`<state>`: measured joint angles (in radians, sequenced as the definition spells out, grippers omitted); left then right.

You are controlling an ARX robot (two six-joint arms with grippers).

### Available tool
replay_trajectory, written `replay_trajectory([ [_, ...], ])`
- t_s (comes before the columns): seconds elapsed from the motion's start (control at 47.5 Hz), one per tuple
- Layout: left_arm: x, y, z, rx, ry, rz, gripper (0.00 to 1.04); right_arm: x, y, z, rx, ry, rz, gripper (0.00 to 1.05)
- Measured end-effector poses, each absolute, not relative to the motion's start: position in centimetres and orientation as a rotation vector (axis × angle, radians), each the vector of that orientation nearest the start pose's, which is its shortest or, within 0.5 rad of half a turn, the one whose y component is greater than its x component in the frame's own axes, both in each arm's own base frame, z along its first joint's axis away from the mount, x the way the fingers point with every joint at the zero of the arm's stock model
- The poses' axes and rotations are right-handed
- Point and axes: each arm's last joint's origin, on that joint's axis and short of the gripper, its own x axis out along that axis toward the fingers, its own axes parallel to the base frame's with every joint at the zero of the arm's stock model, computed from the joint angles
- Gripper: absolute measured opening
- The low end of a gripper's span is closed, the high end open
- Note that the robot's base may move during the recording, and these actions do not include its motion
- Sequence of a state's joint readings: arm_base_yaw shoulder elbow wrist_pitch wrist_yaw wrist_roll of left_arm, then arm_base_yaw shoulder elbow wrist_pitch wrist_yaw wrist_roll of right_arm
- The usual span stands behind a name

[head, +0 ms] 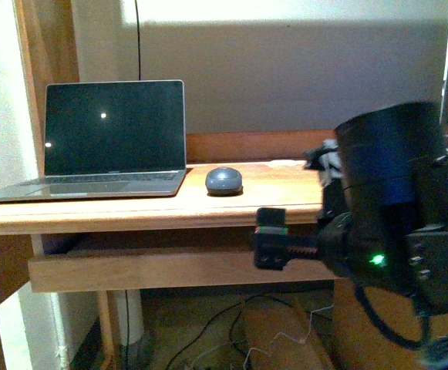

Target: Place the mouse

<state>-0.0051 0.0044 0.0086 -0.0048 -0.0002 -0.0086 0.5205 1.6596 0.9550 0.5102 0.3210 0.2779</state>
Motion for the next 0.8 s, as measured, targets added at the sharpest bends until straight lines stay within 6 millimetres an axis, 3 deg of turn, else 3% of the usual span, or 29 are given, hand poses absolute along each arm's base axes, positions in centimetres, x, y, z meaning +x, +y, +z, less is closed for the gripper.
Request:
replay_trajectory([
  [0.168, 9.7, 0.0, 16.6, -0.009, 0.001, -0.005, 0.97, 27.9, 14.5, 25.2, 0.289, 0.18, 0.196, 0.97],
  [0.337, 9.7, 0.0, 16.6, -0.009, 0.001, -0.005, 0.97, 23.9, 10.9, 25.7, 0.349, 0.159, 0.16, 0.97],
  [0.799, 9.7, 0.0, 16.6, -0.008, 0.001, -0.005, 0.97, 14.1, 7.0, 22.7, 0.369, 0.151, 0.152, 0.97],
])
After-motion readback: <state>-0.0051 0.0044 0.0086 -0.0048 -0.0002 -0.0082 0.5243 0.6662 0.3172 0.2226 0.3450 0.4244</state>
